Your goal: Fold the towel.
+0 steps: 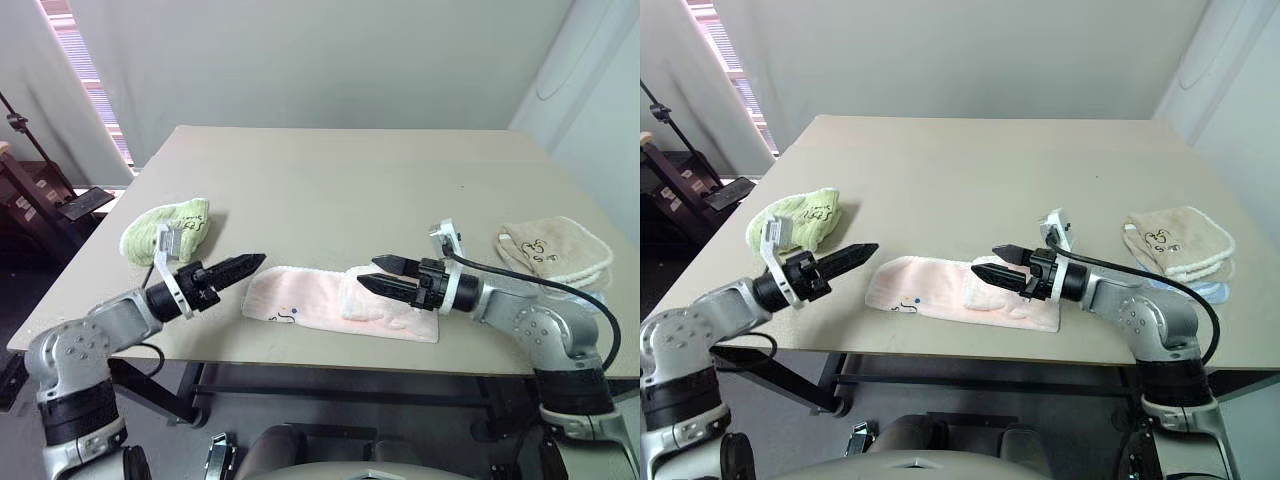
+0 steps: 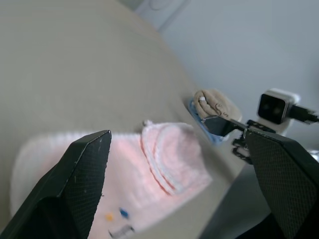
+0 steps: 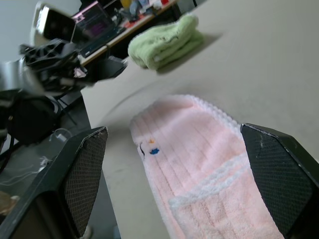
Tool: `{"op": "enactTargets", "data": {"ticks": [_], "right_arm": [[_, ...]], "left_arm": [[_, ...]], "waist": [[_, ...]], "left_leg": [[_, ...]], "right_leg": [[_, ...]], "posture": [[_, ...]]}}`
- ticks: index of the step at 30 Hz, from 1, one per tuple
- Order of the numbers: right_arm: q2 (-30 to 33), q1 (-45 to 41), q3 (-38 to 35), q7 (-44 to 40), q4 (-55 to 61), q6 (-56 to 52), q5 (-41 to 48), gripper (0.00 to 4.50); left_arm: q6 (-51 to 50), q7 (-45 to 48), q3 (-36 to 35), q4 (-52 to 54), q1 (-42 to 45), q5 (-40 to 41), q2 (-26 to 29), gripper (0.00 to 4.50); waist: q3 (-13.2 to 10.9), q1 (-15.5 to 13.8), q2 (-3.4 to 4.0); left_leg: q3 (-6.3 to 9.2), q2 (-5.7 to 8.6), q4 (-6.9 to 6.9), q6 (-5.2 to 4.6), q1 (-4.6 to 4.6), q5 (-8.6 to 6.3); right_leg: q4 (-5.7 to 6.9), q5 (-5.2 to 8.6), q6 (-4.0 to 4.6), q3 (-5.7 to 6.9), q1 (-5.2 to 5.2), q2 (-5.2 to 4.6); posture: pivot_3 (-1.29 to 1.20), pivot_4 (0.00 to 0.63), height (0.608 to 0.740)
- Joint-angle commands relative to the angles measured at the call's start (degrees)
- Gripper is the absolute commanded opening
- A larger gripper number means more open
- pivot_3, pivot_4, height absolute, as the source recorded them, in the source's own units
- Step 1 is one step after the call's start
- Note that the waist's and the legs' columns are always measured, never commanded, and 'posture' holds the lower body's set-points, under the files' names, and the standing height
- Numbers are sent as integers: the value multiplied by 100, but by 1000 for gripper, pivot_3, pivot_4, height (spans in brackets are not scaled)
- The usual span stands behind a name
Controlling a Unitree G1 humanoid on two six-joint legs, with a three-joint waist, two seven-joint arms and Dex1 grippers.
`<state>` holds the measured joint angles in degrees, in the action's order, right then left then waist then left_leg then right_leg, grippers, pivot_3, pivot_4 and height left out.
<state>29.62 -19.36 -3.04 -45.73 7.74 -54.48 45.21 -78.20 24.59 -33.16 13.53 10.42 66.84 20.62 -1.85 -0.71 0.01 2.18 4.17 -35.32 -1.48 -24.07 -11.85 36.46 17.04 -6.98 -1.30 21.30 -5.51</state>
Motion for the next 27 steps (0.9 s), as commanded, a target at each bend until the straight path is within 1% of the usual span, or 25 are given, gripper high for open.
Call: {"op": "enactTargets", "data": {"ticks": [1,4,6,9,11,15,17,21,27], "right_arm": [[-89,-315,80,-20,-228,-74,-19,4461],[-102,-472,103,-96,-416,-177,21,4461],[-111,-541,92,-85,-489,-199,6,4461],[-39,-557,101,-108,-527,-212,-50,4461],[33,-511,75,-141,-467,-239,-37,4461],[202,-388,33,-138,-308,-279,-42,4461],[273,-343,4,-115,-286,-271,-47,4461],[318,-278,-120,16,-234,-204,-64,4461],[281,-126,-219,201,-83,-93,-153,4461]], "left_arm": [[-249,-1568,-313,239,-282,1056,-315,4500],[48,-2656,-106,313,-675,2081,-344,4500],[345,-3282,153,271,-1002,2839,-172,4500],[736,-3976,489,204,-1397,3144,5,4500],[1063,-4363,675,56,-1478,3386,95,4500],[1591,-4770,1013,-210,-1569,4258,368,4500],[1732,-4879,1213,-352,-1559,4369,504,4500],[2128,-5240,1567,-753,-1319,4596,497,4500],[2243,-5034,1885,-1010,-1017,4603,509,4500]], "waist": [[0,-6,-1],[0,-4,-3],[1,-7,-3],[2,-3,1],[2,-10,2],[3,-4,5],[5,5,11],[9,-2,21],[21,-23,42]], "left_leg": [[0,0,0,0,0,0],[0,-1,1,2,2,1],[0,-1,1,3,2,0],[-6,0,3,4,3,0],[-10,0,6,4,4,0],[-12,-1,13,4,3,-1],[-13,-1,19,5,3,-1],[-14,-1,25,5,2,-1],[-16,-1,23,5,1,-1]], "right_leg": [[1,0,0,0,0,0],[5,0,1,0,1,0],[5,0,2,-1,1,-1],[-1,0,7,-7,0,-2],[-6,0,9,-11,1,-3],[-14,0,11,-11,1,-3],[-18,0,12,-12,4,-4],[-24,0,12,-13,5,-4],[-29,-2,16,-13,2,-7]], "posture": [[0,0,740],[0,0,740],[0,0,740],[0,0,740],[0,0,740],[0,0,740],[0,0,740],[0,0,740],[0,0,740]]}}
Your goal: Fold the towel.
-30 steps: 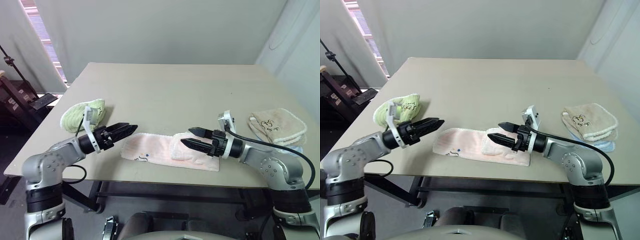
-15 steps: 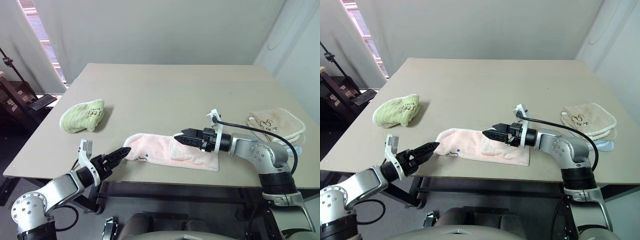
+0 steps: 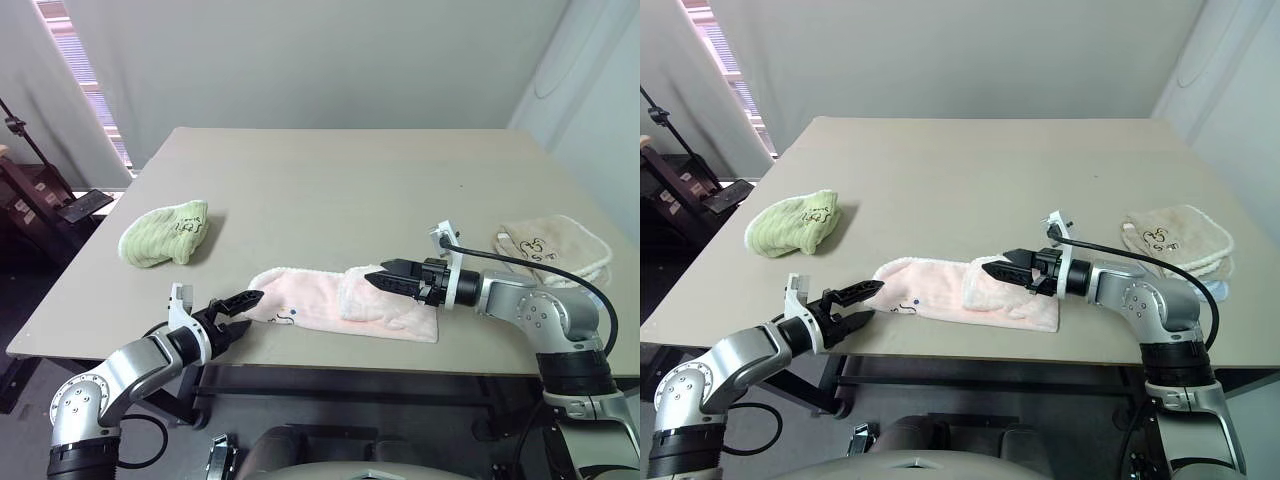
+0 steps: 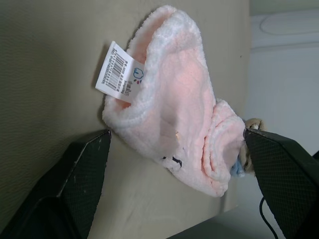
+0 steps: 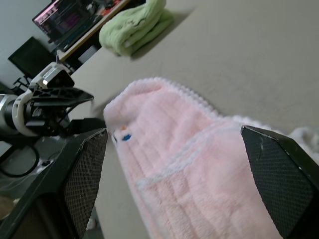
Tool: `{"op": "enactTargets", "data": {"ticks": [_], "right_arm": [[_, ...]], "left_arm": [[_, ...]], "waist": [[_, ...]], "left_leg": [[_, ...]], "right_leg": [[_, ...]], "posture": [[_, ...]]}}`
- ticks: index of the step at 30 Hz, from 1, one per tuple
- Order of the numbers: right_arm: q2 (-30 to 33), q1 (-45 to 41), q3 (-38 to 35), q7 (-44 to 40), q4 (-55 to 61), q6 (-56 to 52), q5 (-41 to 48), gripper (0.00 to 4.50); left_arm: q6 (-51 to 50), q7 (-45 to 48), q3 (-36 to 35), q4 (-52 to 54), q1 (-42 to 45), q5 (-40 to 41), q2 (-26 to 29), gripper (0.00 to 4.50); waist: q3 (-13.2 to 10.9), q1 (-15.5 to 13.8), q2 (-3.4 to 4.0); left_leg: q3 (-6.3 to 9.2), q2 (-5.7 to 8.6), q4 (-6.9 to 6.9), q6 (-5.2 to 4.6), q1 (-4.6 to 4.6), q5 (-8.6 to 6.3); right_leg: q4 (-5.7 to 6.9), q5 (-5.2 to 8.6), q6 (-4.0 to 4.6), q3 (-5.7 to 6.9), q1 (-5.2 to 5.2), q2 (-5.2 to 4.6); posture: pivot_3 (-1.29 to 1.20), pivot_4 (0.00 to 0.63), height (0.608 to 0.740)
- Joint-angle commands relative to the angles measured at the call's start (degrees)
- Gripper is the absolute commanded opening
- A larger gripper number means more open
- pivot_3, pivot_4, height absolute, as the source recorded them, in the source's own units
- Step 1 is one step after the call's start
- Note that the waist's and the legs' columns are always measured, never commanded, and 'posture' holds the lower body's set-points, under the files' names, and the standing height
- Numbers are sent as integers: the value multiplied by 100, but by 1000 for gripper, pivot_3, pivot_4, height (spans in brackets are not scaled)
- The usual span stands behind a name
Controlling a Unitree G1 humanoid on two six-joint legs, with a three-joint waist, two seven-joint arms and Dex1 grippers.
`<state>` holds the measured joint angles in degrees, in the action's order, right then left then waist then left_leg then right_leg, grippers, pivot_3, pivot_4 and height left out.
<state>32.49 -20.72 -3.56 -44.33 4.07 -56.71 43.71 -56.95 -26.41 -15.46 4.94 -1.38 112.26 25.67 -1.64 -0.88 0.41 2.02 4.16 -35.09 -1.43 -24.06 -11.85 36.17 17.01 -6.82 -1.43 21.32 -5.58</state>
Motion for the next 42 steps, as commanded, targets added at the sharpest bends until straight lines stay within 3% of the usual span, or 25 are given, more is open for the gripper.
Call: {"op": "enactTargets", "data": {"ticks": [1,5,15,26,31,36,42], "right_arm": [[-8,26,-181,105,298,157,-33,4461],[-1,56,-248,211,313,221,-62,4500],[105,203,-318,240,387,281,-116,4500],[452,596,-575,-87,602,301,12,4500],[746,977,-872,-294,844,362,78,4500],[1016,1349,-1146,-258,872,503,-68,4500],[1027,1769,-1539,-5,1130,506,-13,4500]], "left_arm": [[147,72,151,-175,216,36,1,4500],[230,124,240,-226,307,30,-11,3667],[479,253,256,-42,485,52,-37,80],[288,630,22,386,587,74,340,36],[-50,971,459,391,1130,-136,763,36],[-692,2528,1044,448,2126,-1243,1080,36],[-801,5285,2279,220,3174,-3476,1296,36]], "waist": [[0,-8,1],[0,13,1],[-1,3,0],[-9,7,-2],[-13,-12,-4],[-16,-6,-2],[-21,11,2]], "left_leg": [[0,0,0,0,0,0],[-2,0,-3,0,-4,0],[-2,0,0,0,-34,0],[-4,0,2,0,-38,0],[-4,-1,4,-1,-39,0],[-15,4,2,0,-43,0],[-19,3,41,-1,-43,0]], "right_leg": [[-1,0,0,0,-1,-1],[-6,-4,6,0,0,-1],[-14,-3,6,-1,28,0],[-22,-3,6,-2,29,-2],[-21,-3,6,-1,32,-1],[-36,-4,9,-3,28,-6],[-71,-5,10,-4,33,-2]], "posture": [[0,0,740],[0,0,740],[0,0,740],[0,0,740],[0,0,740],[0,0,740],[0,0,740]]}}
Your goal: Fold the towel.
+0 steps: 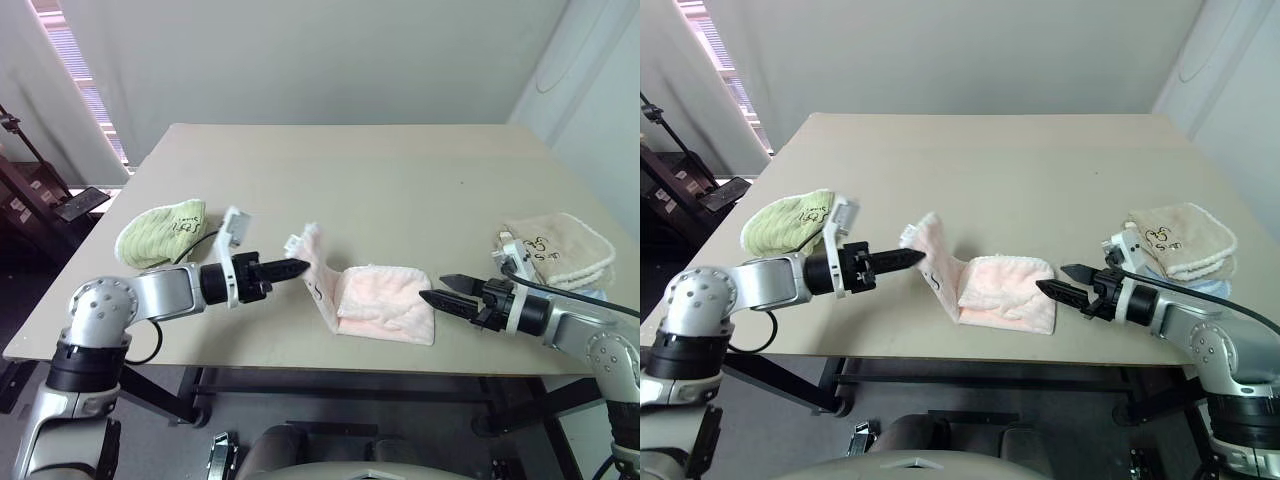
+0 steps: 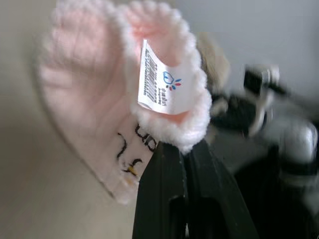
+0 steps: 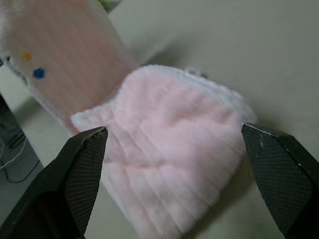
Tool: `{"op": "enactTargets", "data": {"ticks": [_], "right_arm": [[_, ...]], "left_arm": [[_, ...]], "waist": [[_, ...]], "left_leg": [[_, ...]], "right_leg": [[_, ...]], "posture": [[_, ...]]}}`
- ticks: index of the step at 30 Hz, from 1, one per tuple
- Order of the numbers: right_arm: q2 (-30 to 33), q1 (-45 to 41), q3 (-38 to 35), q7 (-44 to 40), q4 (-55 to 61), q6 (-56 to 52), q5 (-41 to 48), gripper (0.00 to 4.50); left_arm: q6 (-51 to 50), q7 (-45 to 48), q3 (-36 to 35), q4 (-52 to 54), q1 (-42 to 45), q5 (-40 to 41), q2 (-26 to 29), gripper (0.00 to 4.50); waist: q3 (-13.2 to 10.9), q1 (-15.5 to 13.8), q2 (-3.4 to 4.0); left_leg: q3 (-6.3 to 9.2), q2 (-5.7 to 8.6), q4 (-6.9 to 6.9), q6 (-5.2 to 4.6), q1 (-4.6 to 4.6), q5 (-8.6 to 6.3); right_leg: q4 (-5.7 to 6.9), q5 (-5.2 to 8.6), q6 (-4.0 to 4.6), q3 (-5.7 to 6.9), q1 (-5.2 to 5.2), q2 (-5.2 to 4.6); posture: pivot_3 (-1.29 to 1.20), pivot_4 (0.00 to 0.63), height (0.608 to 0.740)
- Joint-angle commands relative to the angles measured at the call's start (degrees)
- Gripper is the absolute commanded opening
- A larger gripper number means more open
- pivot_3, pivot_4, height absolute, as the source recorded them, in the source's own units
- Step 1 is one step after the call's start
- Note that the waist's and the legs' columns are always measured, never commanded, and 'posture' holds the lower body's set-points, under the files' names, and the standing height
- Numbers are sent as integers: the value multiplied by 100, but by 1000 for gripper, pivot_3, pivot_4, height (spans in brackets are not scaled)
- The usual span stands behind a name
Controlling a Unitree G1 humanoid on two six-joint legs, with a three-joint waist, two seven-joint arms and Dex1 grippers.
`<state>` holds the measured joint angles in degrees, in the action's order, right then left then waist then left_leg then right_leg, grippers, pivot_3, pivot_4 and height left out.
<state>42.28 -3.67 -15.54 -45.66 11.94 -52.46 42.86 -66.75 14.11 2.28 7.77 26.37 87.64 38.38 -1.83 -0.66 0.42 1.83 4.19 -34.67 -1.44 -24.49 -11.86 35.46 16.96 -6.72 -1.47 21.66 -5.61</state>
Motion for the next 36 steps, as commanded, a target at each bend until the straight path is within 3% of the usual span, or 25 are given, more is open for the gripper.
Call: {"op": "enactTargets", "data": {"ticks": [1,8,13,17,23,27,30,36], "right_arm": [[27,144,-433,207,389,74,79,4500],[-183,631,-1115,774,772,15,244,4500],[-375,1123,-1486,1139,1154,-10,342,4500],[-507,1347,-1663,1387,1364,-11,434,4500],[-594,1564,-1767,1711,1523,33,424,4500],[-615,1639,-1797,1776,1641,38,525,4500],[-581,1623,-1783,1748,1680,44,583,4500],[-519,1365,-1639,1728,1518,104,554,4500]], "left_arm": [[309,1599,779,-241,619,-1431,-96,36],[1462,3506,2123,-1611,1681,-3690,-1340,36],[2092,4371,2589,-2561,2154,-4694,-2389,36],[2524,4865,2712,-2957,2257,-5273,-2919,36],[3310,5237,3185,-3646,2102,-6348,-3462,36],[3584,5242,3144,-4161,2047,-6792,-3709,36],[3790,5432,2916,-4272,2024,-6845,-3765,694],[3724,5835,2495,-4065,2032,-6752,-3758,2796]], "waist": [[-1,-21,2],[-13,-155,-11],[-17,-179,-18],[-17,-159,-17],[-21,-168,-23],[-22,-168,-21],[-23,-168,-23],[-24,-162,-20]], "left_leg": [[0,0,5,0,-1,0],[-2,1,11,-8,-7,-4],[4,0,4,-12,-34,-5],[4,-1,-38,-30,-103,1],[1,-1,-61,-33,-85,2],[1,-1,-76,-34,-83,2],[2,-1,-84,-35,-84,2],[3,-4,-119,-37,-84,2]], "right_leg": [[-3,0,0,0,3,0],[-34,0,0,0,-9,-4],[-34,-1,-2,6,-10,-3],[-3,-4,-7,4,55,1],[19,-10,-18,2,36,4],[31,-10,-19,2,32,3],[44,-10,-20,3,35,4],[70,-10,-22,5,31,6]], "posture": [[0,0,740],[0,0,740],[0,0,740],[0,0,740],[0,0,740],[0,0,740],[0,0,740],[0,0,740]]}}
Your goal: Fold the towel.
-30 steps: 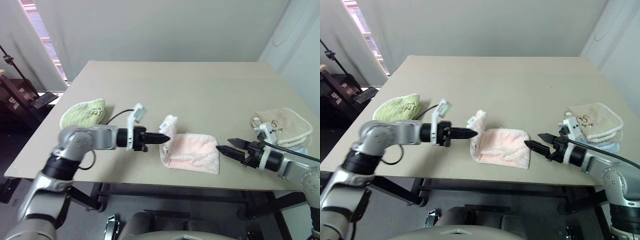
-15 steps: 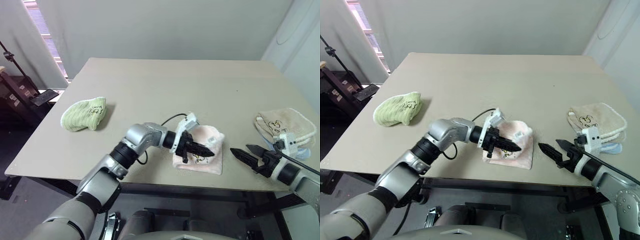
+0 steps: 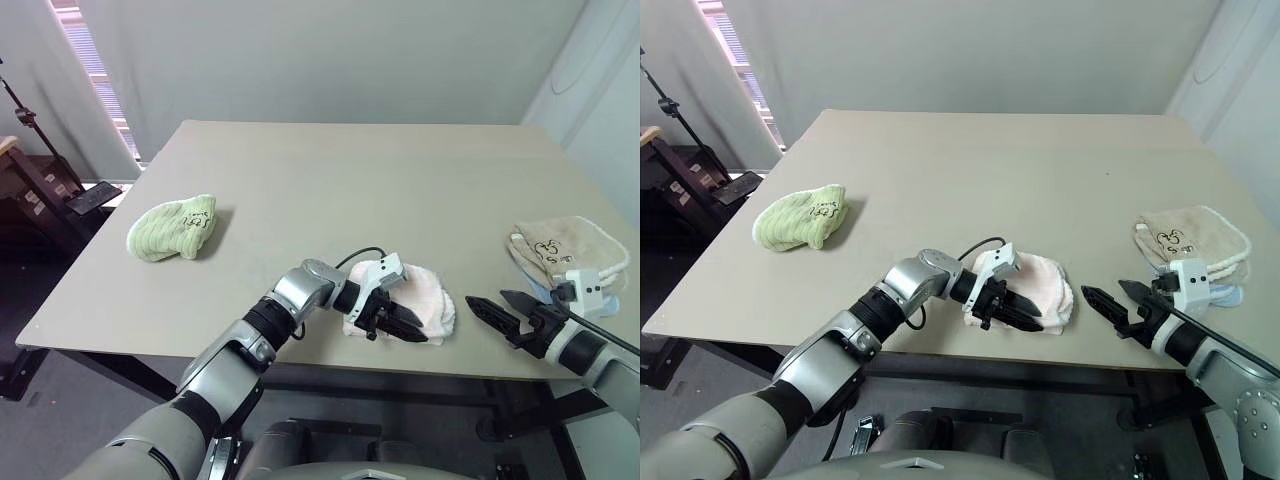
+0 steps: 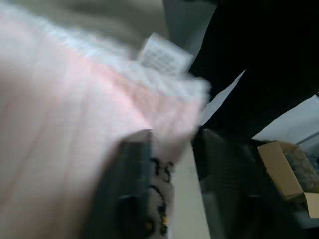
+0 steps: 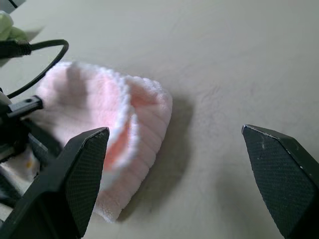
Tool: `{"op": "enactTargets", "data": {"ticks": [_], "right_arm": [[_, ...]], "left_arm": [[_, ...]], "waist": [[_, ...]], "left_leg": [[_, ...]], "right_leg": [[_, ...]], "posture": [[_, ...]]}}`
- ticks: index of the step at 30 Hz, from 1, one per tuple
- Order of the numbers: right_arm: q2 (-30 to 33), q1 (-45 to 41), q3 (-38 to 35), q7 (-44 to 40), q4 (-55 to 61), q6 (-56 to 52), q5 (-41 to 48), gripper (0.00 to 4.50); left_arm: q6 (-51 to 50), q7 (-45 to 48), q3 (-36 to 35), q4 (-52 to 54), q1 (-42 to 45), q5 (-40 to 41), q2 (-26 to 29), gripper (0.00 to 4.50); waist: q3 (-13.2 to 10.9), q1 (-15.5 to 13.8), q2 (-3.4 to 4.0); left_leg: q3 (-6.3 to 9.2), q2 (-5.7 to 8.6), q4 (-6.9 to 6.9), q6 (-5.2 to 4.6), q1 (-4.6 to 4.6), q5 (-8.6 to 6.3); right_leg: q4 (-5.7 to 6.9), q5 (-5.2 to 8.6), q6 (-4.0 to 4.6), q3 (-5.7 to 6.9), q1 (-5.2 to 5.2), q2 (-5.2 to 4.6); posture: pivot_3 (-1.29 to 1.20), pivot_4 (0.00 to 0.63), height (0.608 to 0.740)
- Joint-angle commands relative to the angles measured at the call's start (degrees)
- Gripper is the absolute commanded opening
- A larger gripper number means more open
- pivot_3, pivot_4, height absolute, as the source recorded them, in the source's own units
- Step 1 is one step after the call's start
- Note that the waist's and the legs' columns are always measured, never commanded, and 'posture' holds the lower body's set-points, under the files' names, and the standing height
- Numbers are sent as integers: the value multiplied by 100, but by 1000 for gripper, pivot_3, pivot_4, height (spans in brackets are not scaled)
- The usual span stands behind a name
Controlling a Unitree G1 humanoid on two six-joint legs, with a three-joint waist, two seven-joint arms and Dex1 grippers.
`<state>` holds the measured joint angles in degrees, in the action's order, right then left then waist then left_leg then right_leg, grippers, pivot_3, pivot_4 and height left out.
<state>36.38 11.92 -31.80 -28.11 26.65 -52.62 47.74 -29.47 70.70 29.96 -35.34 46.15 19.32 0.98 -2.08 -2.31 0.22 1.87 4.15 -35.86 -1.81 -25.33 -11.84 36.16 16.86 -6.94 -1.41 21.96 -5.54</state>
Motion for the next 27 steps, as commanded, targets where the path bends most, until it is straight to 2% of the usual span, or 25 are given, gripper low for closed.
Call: {"op": "enactTargets", "data": {"ticks": [1,5,9,10,13,16,21,22,24,27], "right_arm": [[82,-227,5,-49,18,130,57,4500],[77,-455,-62,-116,-81,163,181,4500],[141,-870,-159,-225,-21,143,607,4500],[142,-992,-125,-250,10,160,704,4077],[181,-1328,67,-453,45,307,809,3209],[295,-1524,408,-765,-46,516,596,1983],[319,-1696,942,-1165,-313,798,313,207],[304,-1701,1032,-1229,-345,834,285,0],[289,-1669,1212,-1348,-425,954,149,0],[223,-1635,1555,-1479,-663,1112,-129,0]], "left_arm": [[-9,264,-296,350,32,81,20,3160],[9,381,-406,923,-42,32,248,4470],[639,174,-998,1454,-57,62,555,4470],[661,-1,-1231,1451,-9,100,601,4500],[238,-182,-1971,1505,134,506,898,3888],[450,-133,-2241,1496,64,473,1287,2747],[508,-138,-2345,1578,-237,447,1493,969],[561,-133,-2306,1677,-339,438,1475,556],[659,-141,-2214,1849,-516,403,1407,18],[632,-93,-2044,2055,-767,456,1226,18]], "waist": [[0,4,1],[6,2,11],[7,5,18],[8,4,19],[9,6,19],[7,10,17],[8,-17,9],[8,-10,8],[7,-3,7],[8,-4,7]], "left_leg": [[0,0,-6,-1,1,-1],[1,0,-19,-3,1,-2],[1,0,-20,-3,1,-2],[2,-1,-19,-4,1,-2],[4,-2,-19,-5,3,-1],[5,-5,-20,-6,6,-1],[7,2,-30,-6,6,-1],[5,3,-32,-8,7,-3],[3,5,-33,-5,6,-7],[4,3,-31,5,6,-12]], "right_leg": [[0,-2,-3,1,-5,0],[0,-5,-8,1,-13,0],[1,-6,-11,0,-13,0],[2,-7,-11,0,-12,0],[4,-9,-16,1,-12,3],[7,-11,-20,2,-13,10],[4,-12,-20,5,-6,3],[3,-13,-19,3,-7,1],[1,-15,-18,-1,-7,-1],[4,-17,-19,-1,-2,-1]], "posture": [[0,0,740],[0,0,740],[0,0,740],[0,0,740],[0,0,740],[0,0,740],[0,0,740],[0,0,740],[0,0,740],[0,0,740]]}}
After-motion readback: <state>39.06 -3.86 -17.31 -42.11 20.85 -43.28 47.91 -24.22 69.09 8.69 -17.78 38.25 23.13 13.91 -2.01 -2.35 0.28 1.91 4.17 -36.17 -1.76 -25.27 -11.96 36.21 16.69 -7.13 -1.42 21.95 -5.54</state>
